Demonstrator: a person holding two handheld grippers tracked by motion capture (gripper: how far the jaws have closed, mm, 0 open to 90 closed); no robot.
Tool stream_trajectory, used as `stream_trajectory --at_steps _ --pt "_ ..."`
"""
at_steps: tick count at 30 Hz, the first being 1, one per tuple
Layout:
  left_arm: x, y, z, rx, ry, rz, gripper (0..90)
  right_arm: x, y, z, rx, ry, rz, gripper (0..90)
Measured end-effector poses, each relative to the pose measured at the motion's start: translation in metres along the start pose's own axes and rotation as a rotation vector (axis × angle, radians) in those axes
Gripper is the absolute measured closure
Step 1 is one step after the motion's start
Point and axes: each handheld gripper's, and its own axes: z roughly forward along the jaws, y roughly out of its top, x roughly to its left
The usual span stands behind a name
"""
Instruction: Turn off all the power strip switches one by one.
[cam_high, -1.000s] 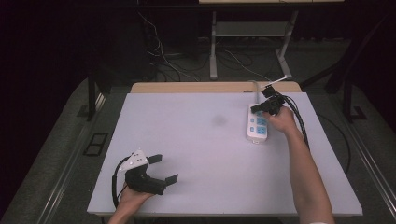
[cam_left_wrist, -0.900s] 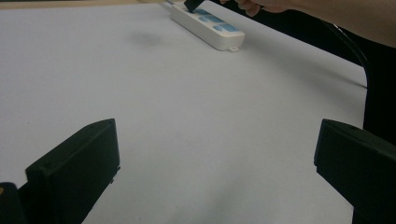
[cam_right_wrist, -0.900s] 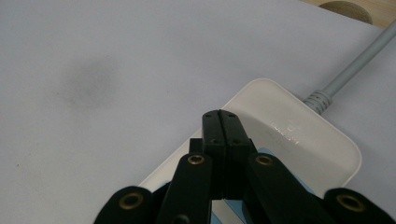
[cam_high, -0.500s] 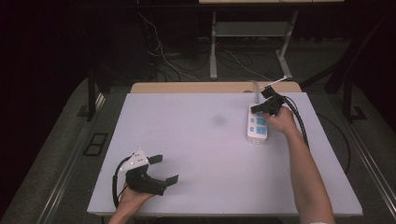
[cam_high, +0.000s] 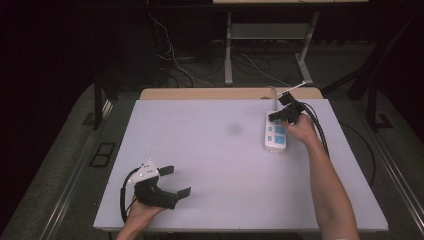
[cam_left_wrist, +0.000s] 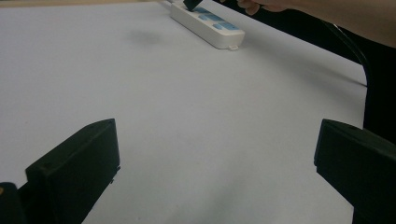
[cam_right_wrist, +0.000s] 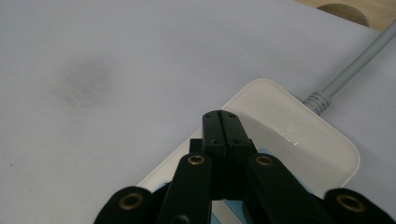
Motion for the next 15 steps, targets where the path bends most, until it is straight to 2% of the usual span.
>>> stream_trajectory --at_steps 3,4,7,9,15 --pt "0.000 0.000 0.000 0.001 -0.002 0.003 0.0 0.002 0.001 -0.001 0.001 -0.010 -0.023 90.0" --pt "0.000 0.000 0.001 0.003 -0.001 0.005 0.0 0.001 0.003 -0.004 -0.017 0.002 -0.018 90.0" --pt "0.000 0.000 0.001 0.003 -0.002 0.005 0.0 0.000 0.003 -0.010 -0.022 -0.008 -0.003 90.0" --pt "0.000 0.000 0.000 0.001 -0.003 0.003 0.0 -0.002 0.002 -0.013 -0.028 0.003 0.001 90.0" --pt "-0.001 0.000 0.001 0.003 -0.005 0.006 0.0 0.002 0.002 -0.027 -0.054 0.012 -0.011 90.0"
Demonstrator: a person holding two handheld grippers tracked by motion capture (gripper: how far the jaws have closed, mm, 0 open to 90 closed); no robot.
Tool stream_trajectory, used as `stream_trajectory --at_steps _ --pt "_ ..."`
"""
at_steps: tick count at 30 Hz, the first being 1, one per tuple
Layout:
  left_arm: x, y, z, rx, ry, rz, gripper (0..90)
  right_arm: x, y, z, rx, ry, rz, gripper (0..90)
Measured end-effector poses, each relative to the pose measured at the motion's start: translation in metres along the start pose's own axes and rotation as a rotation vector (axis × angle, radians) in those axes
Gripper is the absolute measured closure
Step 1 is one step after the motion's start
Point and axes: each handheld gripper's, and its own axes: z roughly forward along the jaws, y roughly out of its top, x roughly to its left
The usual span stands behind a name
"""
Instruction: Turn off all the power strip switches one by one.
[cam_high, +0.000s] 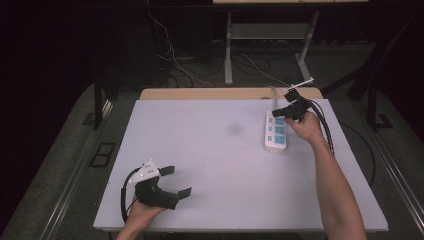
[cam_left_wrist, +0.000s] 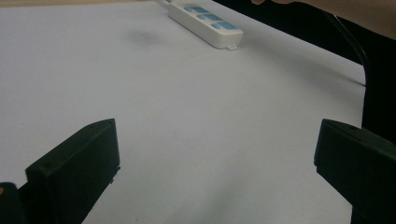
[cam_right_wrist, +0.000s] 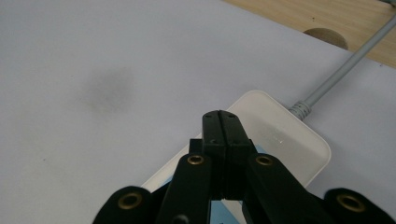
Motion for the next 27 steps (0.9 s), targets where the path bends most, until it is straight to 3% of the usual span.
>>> stream_trajectory --at_steps 7,13,17,20,27 --pt "-0.001 0.000 0.001 0.002 -0.002 -0.002 0.0 0.009 -0.001 -0.015 -0.010 0.011 -0.023 89.9" --pt "-0.001 0.000 0.001 0.002 -0.005 0.000 0.0 0.014 -0.011 -0.028 -0.033 0.023 -0.015 88.6" --pt "-0.001 0.000 0.002 0.005 -0.007 0.001 0.0 0.016 -0.022 -0.038 -0.078 0.043 0.020 79.3" --pt "-0.002 0.000 0.003 0.004 -0.009 -0.001 0.0 0.019 -0.029 -0.045 -0.105 0.065 0.065 67.6" --pt "-0.002 0.000 0.003 0.003 -0.012 -0.003 0.0 0.033 -0.043 -0.060 -0.170 0.074 0.093 45.0"
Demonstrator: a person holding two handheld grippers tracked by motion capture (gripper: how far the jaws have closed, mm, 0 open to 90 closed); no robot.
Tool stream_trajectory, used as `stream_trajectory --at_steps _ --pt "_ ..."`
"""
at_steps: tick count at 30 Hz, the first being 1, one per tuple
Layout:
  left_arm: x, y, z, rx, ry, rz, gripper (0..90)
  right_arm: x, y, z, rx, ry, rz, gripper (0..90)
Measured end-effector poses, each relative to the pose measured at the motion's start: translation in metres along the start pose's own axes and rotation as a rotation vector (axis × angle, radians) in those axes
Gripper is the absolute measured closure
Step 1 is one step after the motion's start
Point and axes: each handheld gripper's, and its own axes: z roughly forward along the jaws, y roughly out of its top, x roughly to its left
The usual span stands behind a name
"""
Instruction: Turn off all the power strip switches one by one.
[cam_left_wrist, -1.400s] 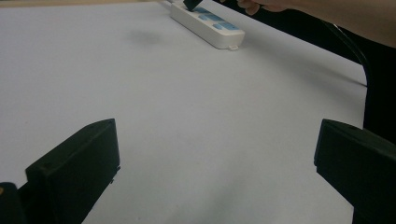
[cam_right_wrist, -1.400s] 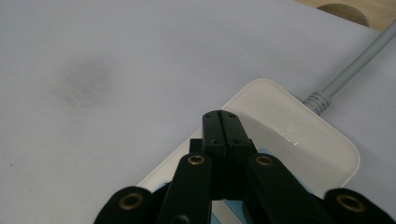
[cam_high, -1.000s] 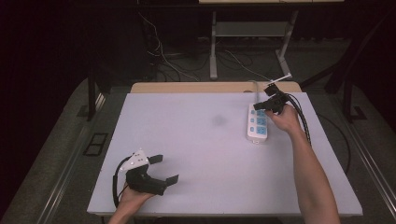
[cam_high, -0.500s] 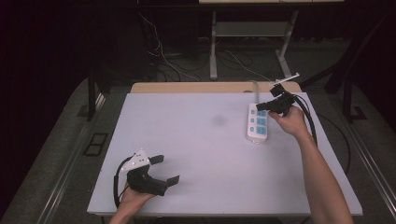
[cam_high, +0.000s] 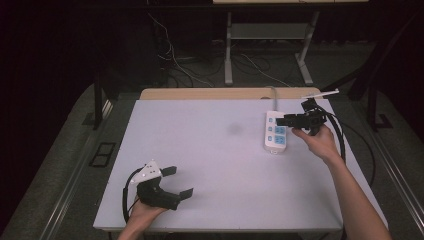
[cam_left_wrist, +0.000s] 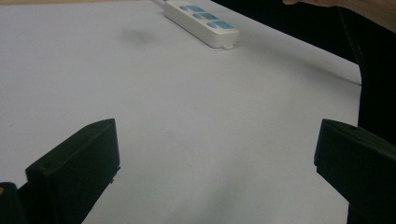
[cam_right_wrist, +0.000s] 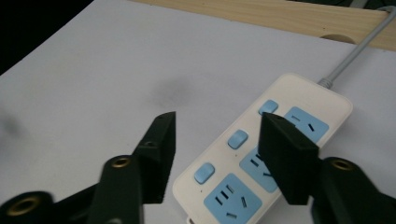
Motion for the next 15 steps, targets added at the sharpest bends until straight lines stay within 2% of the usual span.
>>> stream_trajectory --at_steps 2,6,8,11,12,15 --pt "0.000 0.000 0.000 -0.002 0.000 -0.002 0.0 0.005 -0.005 -0.005 0.001 -0.024 -0.002 37.6" --pt "0.000 0.000 0.000 -0.004 -0.001 -0.003 0.0 0.015 -0.017 -0.013 -0.010 -0.027 -0.025 18.4" --pt "0.000 0.000 0.000 -0.006 -0.003 -0.004 0.0 0.021 -0.024 -0.017 -0.016 -0.027 -0.031 11.9" --pt "0.000 0.000 0.000 -0.008 -0.004 -0.006 0.0 0.034 -0.035 -0.024 -0.034 -0.042 -0.066 8.2" --pt "0.000 0.000 0.000 -0.008 -0.005 -0.006 0.0 0.038 -0.039 -0.026 -0.038 -0.032 -0.075 0.5" --pt "0.000 0.000 -0.001 -0.010 -0.006 -0.005 0.0 0.048 -0.050 -0.033 -0.044 0.017 -0.092 0.4"
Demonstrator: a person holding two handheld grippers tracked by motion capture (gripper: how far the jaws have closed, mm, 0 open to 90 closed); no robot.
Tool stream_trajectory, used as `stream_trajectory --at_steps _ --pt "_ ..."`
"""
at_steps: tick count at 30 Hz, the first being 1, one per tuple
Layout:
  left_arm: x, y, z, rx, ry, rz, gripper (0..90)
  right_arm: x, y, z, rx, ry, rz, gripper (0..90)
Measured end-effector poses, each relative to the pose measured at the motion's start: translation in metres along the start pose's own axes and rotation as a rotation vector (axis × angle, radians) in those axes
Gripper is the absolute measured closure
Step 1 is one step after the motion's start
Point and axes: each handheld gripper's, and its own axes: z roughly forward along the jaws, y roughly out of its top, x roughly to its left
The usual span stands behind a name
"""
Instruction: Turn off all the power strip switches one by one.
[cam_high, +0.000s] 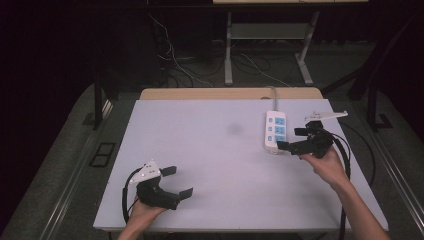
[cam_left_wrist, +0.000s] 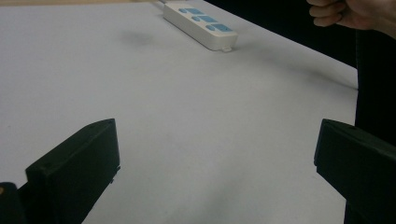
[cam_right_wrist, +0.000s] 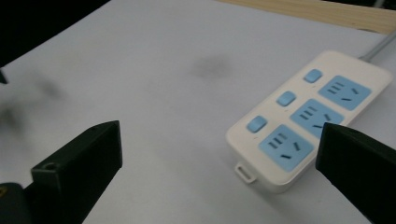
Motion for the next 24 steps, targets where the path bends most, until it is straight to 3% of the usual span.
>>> stream_trajectory --at_steps 4,12,24 --pt "0.000 0.000 0.000 0.000 -0.001 -0.003 0.0 0.011 -0.014 -0.007 -0.018 0.030 -0.012 0.4" --pt "0.000 0.000 0.001 0.000 -0.001 -0.001 0.0 0.024 -0.051 -0.015 -0.042 0.066 0.034 0.4" --pt "0.000 0.000 0.000 -0.001 0.002 -0.002 0.0 0.036 -0.094 -0.027 -0.047 0.060 0.062 0.4"
